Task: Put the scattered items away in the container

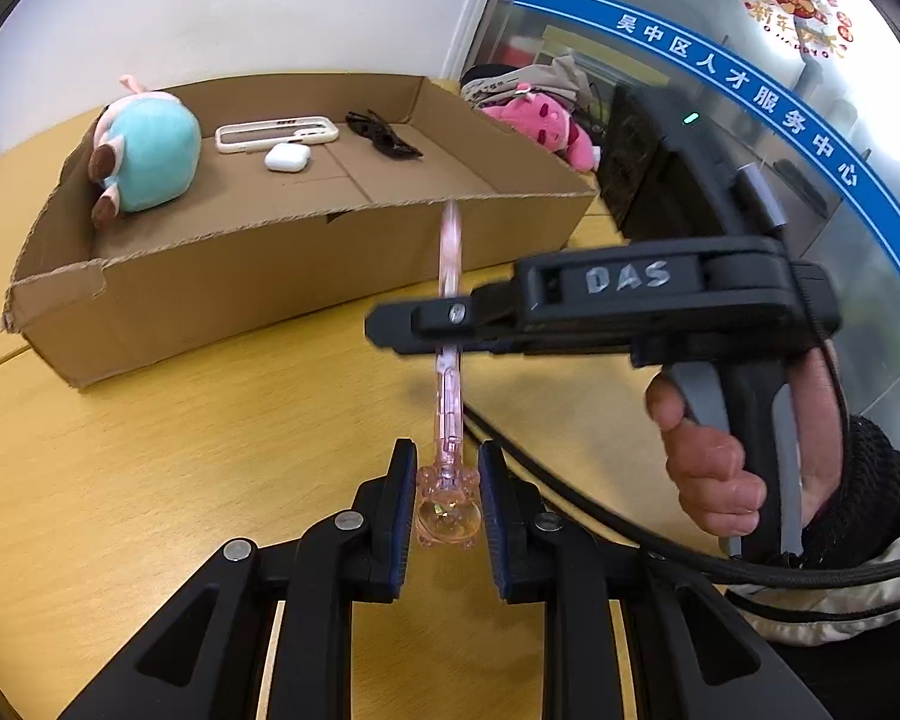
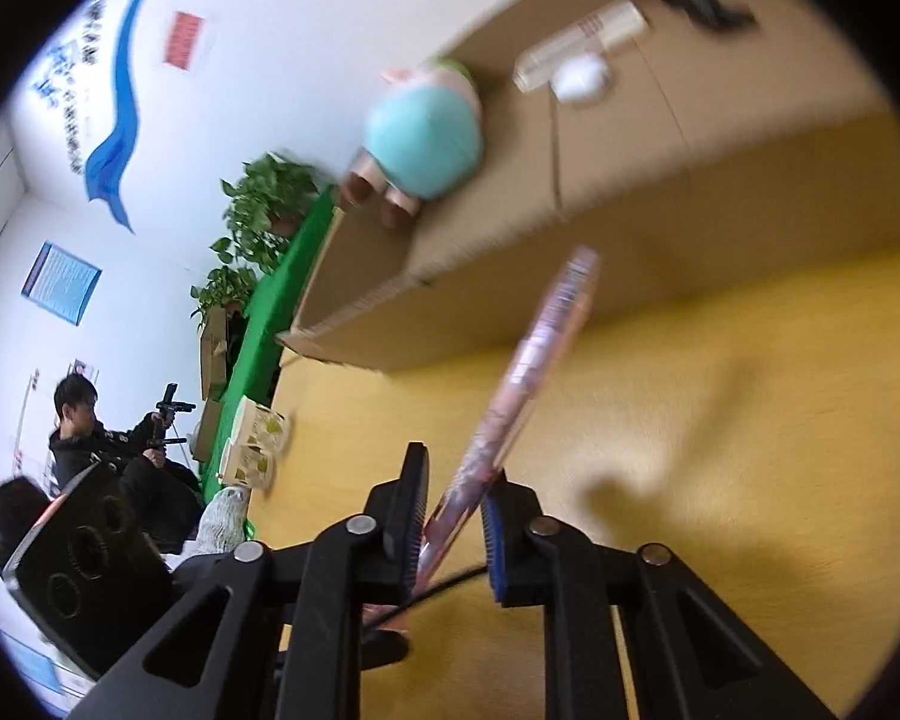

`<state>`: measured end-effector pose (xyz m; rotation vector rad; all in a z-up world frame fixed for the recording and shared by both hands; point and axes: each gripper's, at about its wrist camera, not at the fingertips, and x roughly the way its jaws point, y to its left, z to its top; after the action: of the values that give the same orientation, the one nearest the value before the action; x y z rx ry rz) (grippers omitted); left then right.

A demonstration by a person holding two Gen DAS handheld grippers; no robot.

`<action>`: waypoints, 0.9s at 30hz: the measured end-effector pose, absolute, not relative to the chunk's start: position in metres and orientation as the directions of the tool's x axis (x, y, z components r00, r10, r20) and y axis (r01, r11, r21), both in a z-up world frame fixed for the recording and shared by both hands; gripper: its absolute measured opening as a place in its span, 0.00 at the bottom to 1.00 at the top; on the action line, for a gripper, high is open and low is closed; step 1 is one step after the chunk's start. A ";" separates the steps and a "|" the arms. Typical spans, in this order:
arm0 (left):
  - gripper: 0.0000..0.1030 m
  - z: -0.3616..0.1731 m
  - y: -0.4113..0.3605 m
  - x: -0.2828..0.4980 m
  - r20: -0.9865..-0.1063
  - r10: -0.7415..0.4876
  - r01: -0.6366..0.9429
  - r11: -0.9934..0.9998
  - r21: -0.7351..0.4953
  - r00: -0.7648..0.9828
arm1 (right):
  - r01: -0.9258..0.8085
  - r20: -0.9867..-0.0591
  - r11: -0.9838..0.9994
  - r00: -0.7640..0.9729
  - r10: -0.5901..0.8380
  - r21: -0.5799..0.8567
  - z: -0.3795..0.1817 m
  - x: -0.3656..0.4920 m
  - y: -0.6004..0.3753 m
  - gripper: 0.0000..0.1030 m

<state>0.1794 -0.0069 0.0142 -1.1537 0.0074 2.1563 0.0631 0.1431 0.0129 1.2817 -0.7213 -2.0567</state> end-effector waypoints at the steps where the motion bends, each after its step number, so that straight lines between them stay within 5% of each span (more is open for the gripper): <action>1: 0.21 0.017 -0.005 0.179 -0.729 0.575 -0.574 -0.759 -0.307 -0.370 | 0.232 -0.579 -0.678 -0.374 -0.724 0.698 0.024 0.066 0.143 0.12; 15: 0.21 0.079 0.037 0.127 -0.600 0.716 -0.603 -0.668 -0.437 -0.358 | 0.373 -0.536 -0.799 -0.599 -0.595 0.471 0.139 0.040 0.172 0.08; 27: 0.21 0.115 0.071 0.020 -0.597 0.741 -0.524 -0.656 -0.544 -0.308 | 0.344 -0.629 -0.838 -0.554 -0.546 0.425 0.177 -0.078 0.202 0.09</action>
<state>0.0197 0.0711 0.1146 -1.1031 -0.3162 2.0254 -0.0784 0.2024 0.1774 1.0799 -0.3453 -2.3686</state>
